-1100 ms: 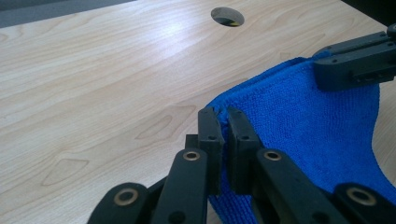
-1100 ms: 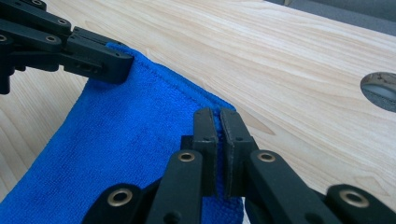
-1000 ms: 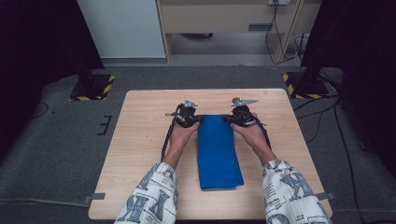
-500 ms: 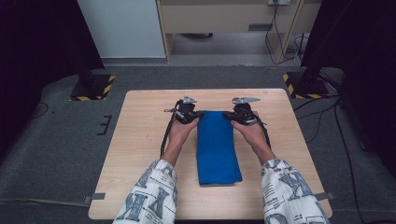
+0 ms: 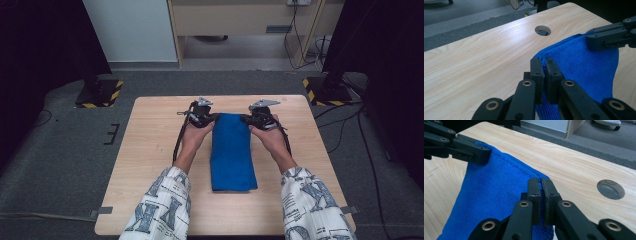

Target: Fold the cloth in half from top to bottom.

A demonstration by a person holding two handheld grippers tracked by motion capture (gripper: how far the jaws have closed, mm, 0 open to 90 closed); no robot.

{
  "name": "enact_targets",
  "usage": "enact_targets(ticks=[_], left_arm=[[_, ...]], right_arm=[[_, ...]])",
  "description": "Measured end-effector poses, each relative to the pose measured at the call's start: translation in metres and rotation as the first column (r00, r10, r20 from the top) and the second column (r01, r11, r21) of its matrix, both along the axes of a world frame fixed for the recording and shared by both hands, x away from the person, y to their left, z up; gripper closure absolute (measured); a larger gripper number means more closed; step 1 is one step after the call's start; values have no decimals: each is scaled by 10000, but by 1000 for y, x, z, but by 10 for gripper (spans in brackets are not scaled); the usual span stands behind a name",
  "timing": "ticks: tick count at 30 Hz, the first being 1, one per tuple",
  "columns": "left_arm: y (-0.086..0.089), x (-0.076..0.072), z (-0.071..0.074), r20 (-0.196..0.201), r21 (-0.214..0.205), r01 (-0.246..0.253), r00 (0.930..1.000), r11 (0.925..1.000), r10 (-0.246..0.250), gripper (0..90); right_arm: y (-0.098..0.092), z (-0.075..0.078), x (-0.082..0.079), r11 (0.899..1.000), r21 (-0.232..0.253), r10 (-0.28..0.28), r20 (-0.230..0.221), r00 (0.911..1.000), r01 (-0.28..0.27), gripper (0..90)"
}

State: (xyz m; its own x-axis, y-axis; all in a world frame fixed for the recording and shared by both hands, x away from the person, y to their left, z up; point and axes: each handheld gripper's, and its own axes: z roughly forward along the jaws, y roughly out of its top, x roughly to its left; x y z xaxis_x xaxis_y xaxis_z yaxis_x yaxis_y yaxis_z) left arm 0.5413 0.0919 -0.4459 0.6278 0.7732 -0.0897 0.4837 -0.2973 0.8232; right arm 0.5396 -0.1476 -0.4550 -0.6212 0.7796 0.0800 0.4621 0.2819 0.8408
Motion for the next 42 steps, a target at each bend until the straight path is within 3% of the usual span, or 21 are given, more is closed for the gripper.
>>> enact_targets(ticks=[17,22,25,30,36,42], left_arm=[[0,-20,-5,184,345,278,9994,9990,-284,861],[-1,-34,-3,304,381,364,9988,9986,-375,860],[-3,-47,-3,336,553,423,9985,9976,-442,860],[-3,-69,-4,464,480,443,9978,9979,-465,860],[-2,-90,-11,363,502,623,9973,9968,-642,858],[1,-98,-15,351,433,693,9969,9967,-708,856]], right_arm=[[-1,-2,-21,9984,-281,493,190,9986,-487,866],[-3,-2,-35,9978,-252,614,329,9976,-606,866],[-5,-4,-46,9966,-350,765,374,9964,-752,866],[-8,-4,-63,9965,-227,818,472,9955,-808,865],[-11,-9,-89,9930,-217,1172,492,9919,-1162,864],[-11,-17,-99,9906,-200,1359,414,9899,-1352,862]])
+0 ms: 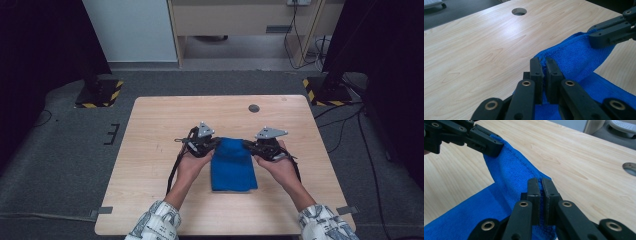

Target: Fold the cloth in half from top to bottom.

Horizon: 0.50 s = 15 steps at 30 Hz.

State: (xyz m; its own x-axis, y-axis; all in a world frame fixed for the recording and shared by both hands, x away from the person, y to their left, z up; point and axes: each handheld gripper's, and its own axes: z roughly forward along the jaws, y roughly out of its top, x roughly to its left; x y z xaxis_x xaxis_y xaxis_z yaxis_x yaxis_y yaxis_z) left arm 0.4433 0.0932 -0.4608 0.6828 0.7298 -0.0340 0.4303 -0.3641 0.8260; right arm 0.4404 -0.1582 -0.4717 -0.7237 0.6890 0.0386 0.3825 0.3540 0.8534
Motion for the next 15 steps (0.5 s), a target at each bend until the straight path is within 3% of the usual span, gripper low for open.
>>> enact_targets(ticks=[8,15], left_arm=[[3,-12,3,83,-132,40,10000,9999,-38,852],[5,-18,-2,-12,-211,33,10000,9998,-34,852]], right_arm=[[0,7,-10,10000,-6,100,170,9998,-100,859],[2,1,-17,9996,-148,242,115,9996,-240,859]])
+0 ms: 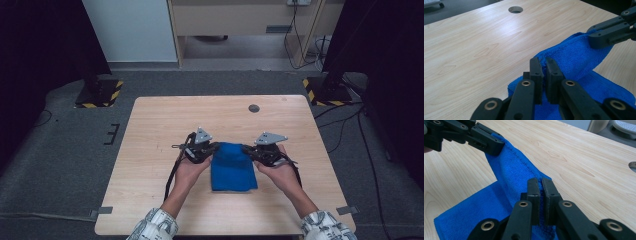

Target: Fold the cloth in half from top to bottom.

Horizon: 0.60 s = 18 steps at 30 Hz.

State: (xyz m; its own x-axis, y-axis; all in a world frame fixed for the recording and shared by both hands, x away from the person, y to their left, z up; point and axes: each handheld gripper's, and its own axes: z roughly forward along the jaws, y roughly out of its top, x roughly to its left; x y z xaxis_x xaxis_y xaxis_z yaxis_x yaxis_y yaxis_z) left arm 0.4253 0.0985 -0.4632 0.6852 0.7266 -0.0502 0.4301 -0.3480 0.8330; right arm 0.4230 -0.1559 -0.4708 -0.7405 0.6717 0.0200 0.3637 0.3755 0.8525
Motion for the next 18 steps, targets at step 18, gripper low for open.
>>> enact_targets(ticks=[18], left_arm=[[5,-22,-15,-156,-84,230,9996,9997,-231,841]], right_arm=[[-1,-16,-18,9996,-23,275,-244,9993,-276,856]])
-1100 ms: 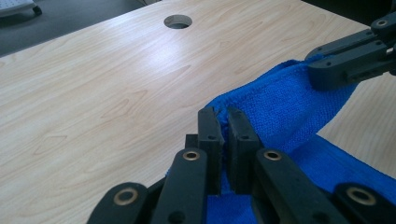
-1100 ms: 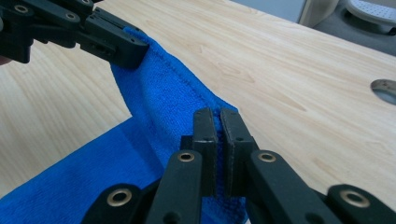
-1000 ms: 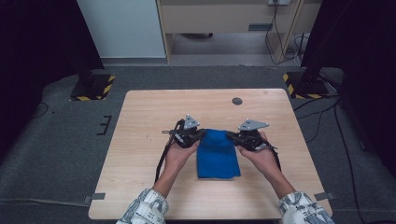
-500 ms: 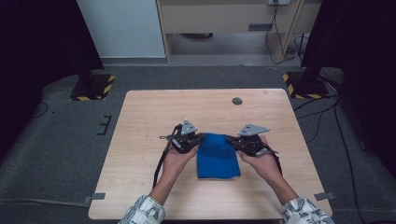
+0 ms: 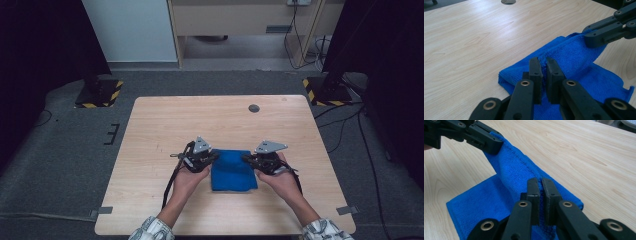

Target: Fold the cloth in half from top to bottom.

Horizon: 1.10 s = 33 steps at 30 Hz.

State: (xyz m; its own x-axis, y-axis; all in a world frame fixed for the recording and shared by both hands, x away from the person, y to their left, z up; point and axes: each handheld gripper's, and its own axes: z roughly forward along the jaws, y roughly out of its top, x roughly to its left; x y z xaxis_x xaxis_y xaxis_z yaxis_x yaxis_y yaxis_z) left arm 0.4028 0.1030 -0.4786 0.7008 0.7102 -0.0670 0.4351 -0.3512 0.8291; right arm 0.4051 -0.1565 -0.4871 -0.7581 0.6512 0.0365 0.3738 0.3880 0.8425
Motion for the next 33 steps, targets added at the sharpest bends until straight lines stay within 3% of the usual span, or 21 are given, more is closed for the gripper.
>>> enact_targets(ticks=[9,11,15,18,20,21,24,33], left_arm=[[5,-8,-12,-134,16,-18,9999,10000,18,793],[6,-9,-12,-127,64,-195,9997,9998,196,701],[11,-12,-12,-465,-324,-214,9987,9992,199,480],[15,-14,-10,-555,-877,-360,9980,9955,312,403],[16,-14,-8,-433,-978,-581,9976,9935,541,350],[18,-14,-6,-565,-1331,-785,9958,9880,716,336],[19,-13,-5,-560,-1489,-939,9947,9844,864,317],[24,-13,-10,-493,-1300,-1429,9893,9812,1376,296]], right_arm=[[4,-8,-9,9993,-190,320,-36,9995,-320,854],[4,-10,-11,9988,-246,426,-25,9991,-427,851],[5,-13,-18,9972,-357,659,-20,9978,-659,838],[3,-16,-21,9965,-378,748,-78,9972,-750,834],[0,-19,-21,9964,-385,743,-190,9971,-750,829],[-1,-19,-21,9963,-380,764,-200,9969,-771,824],[-1,-18,-22,9957,-365,840,-253,9961,-849,805],[-6,-19,-32,9931,-673,938,-382,9949,-962,672]])
